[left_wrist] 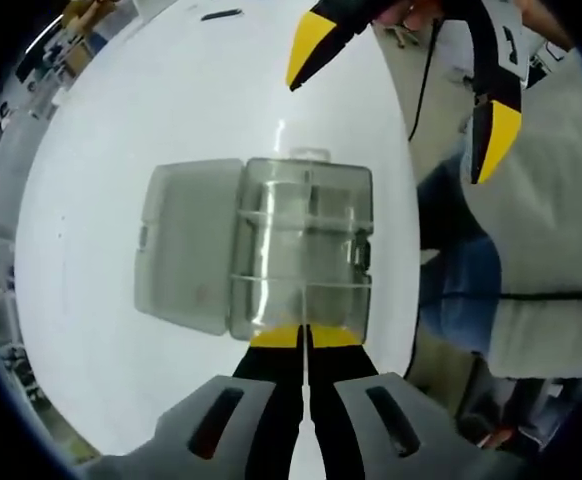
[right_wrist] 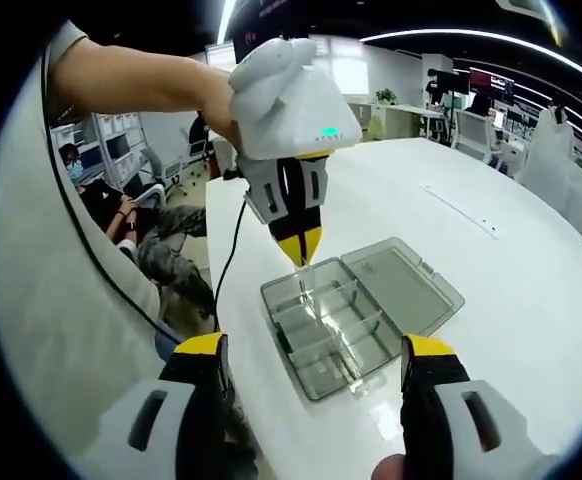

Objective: Insert the divider into the dual guide fixture by aligning both edges with the guide slots and pushing it downward to the bottom, including one-sided entry, uneven engagement, binding, and posture correction.

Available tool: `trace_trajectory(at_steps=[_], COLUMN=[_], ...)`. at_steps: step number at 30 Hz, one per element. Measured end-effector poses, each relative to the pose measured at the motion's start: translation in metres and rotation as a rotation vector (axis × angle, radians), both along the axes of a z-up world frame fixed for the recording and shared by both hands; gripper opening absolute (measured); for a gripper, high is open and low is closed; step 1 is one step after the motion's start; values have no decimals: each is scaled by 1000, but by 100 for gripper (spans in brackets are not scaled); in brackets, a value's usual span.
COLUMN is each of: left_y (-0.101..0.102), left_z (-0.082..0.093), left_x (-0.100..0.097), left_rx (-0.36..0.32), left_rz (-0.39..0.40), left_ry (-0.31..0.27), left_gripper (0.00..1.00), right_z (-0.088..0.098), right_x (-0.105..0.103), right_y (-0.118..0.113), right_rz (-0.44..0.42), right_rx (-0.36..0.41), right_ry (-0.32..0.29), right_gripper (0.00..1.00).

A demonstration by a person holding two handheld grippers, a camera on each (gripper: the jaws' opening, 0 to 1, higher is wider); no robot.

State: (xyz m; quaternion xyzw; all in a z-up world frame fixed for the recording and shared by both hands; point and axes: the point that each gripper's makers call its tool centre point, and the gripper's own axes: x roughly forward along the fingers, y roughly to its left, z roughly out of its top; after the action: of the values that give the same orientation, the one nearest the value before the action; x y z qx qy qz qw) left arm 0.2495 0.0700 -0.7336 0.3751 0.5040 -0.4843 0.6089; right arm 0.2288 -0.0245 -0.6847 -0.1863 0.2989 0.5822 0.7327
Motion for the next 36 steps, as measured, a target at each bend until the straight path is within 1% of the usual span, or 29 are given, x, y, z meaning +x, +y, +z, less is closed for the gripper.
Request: trace_trajectory(at_steps=[8,14,18,36], left_y=[0,1,2,3], left_z=[-3,-6,-9,-17], left_x=[1,1,0,1], left_rx=[5,3,11,12], left_rz=[-2,-12,-37,-52], left_ry=[9,5,-6,-5], left_gripper=[0,0,0,0], right_z=[-1,-1,-1,-2], right_x=[0,1,1,3], right_y=[0,1,1,-1], right_rz=[-2,-5,-5,-11], right_rx=[0,1,0,-2], right_ry=[2,3,4,4], right_gripper=[68,68,68,68])
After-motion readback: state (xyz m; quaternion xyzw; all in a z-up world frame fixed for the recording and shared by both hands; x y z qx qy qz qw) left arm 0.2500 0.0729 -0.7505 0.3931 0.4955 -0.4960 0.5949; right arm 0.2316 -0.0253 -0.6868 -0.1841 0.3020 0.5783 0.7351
